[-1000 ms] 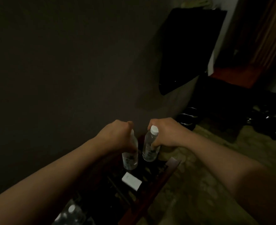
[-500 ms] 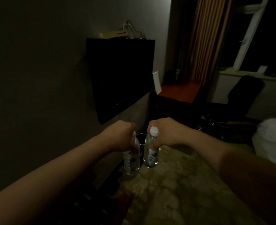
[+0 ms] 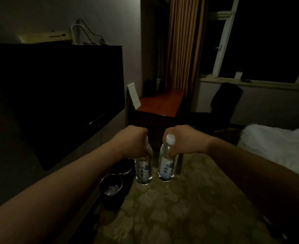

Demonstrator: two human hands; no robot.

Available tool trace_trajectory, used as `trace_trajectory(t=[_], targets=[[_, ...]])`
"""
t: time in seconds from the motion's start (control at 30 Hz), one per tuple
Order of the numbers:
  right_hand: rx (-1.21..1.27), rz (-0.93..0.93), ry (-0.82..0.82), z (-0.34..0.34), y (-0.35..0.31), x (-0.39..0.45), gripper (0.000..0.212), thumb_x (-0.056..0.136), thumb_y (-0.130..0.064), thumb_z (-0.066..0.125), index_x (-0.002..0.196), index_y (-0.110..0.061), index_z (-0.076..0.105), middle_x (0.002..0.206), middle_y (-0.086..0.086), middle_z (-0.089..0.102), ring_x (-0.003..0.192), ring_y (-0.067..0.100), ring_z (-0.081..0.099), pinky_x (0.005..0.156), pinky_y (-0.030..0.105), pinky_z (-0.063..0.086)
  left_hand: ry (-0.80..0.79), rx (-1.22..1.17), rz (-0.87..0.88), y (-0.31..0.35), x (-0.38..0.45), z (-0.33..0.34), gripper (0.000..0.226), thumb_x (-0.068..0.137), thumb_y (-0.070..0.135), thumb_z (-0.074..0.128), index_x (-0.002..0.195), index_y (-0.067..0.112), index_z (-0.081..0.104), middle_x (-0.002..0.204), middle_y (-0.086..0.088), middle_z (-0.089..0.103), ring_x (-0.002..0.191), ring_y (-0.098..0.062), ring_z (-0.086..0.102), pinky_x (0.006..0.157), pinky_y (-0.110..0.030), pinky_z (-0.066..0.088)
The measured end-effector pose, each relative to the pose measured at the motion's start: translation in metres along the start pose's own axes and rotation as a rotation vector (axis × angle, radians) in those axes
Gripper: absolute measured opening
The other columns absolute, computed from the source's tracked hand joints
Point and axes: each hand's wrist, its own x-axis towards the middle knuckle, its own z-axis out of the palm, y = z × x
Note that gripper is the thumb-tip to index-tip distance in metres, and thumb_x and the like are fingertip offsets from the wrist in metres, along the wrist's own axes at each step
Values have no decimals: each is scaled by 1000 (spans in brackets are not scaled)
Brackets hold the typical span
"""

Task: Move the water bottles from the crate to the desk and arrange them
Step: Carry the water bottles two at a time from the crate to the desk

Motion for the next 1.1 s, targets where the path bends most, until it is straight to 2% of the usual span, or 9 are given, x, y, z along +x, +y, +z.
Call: trace_trajectory(t=[0.23, 0.3, 0.43, 0.57, 0.67, 0.77, 0.83, 0.93, 1.1], targets=[[-19, 134, 35, -38, 71, 96, 45, 66, -25, 86, 102, -30, 60, 101, -10, 59, 93, 10, 59, 72, 24, 51, -31, -9, 95, -26, 141, 5, 48, 62, 39, 88, 93, 19, 58, 87, 4, 61, 76, -10, 60, 64, -29, 57], [52, 163, 49, -53, 93, 126, 44, 65, -20, 86, 100, -28, 61, 102, -9, 60, 92, 9, 60, 69, 22, 50, -29, 12, 131, -36, 188, 1, 47, 63, 38, 88, 95, 18, 59, 87, 4, 63, 76, -10, 62, 66, -30, 59], [137, 200, 79, -85, 133, 188, 42, 66, -11, 86, 98, -25, 62, 105, -4, 62, 95, 14, 63, 74, 28, 56, 9, 37, 182, -52, 276, -5, 46, 66, 40, 86, 96, 17, 59, 84, 5, 60, 74, -10, 59, 62, -26, 56], [197, 226, 118, -109, 178, 241, 42, 67, -10, 86, 99, -24, 62, 106, -3, 62, 97, 15, 63, 72, 27, 55, -36, 45, 199, -58, 357, 1, 43, 70, 38, 84, 98, 16, 60, 82, 6, 58, 70, -5, 54, 61, -23, 52], [184, 236, 131, -125, 216, 276, 43, 68, -13, 86, 101, -24, 61, 106, -5, 60, 97, 14, 61, 69, 24, 51, -77, 37, 195, -56, 410, 11, 42, 70, 38, 85, 97, 14, 64, 86, 4, 62, 71, -5, 54, 69, -30, 58], [149, 237, 121, -142, 265, 310, 46, 68, -15, 86, 104, -25, 60, 107, -6, 59, 96, 13, 60, 68, 22, 50, -125, 33, 195, -49, 464, 25, 42, 71, 39, 85, 97, 13, 66, 85, 5, 63, 69, -3, 55, 68, -28, 58], [121, 229, 116, -155, 300, 332, 46, 67, -18, 87, 105, -26, 60, 106, -7, 58, 94, 10, 59, 65, 21, 48, -144, 31, 183, -41, 500, 36, 43, 72, 38, 84, 101, 12, 66, 91, 2, 64, 75, -8, 60, 71, -31, 60], [79, 210, 109, -178, 359, 369, 47, 66, -23, 87, 104, -30, 60, 105, -11, 57, 93, 7, 57, 66, 21, 47, -130, 34, 135, -27, 560, 57, 47, 71, 37, 84, 103, 13, 60, 97, 0, 63, 85, -14, 62, 75, -37, 60], [44, 110, 69, -225, 445, 430, 48, 66, -25, 87, 104, -30, 59, 104, -10, 57, 91, 7, 59, 64, 21, 48, -131, -10, 8, 2, 664, 81, 51, 67, 39, 86, 103, 18, 57, 98, 2, 60, 87, -15, 60, 76, -38, 60]])
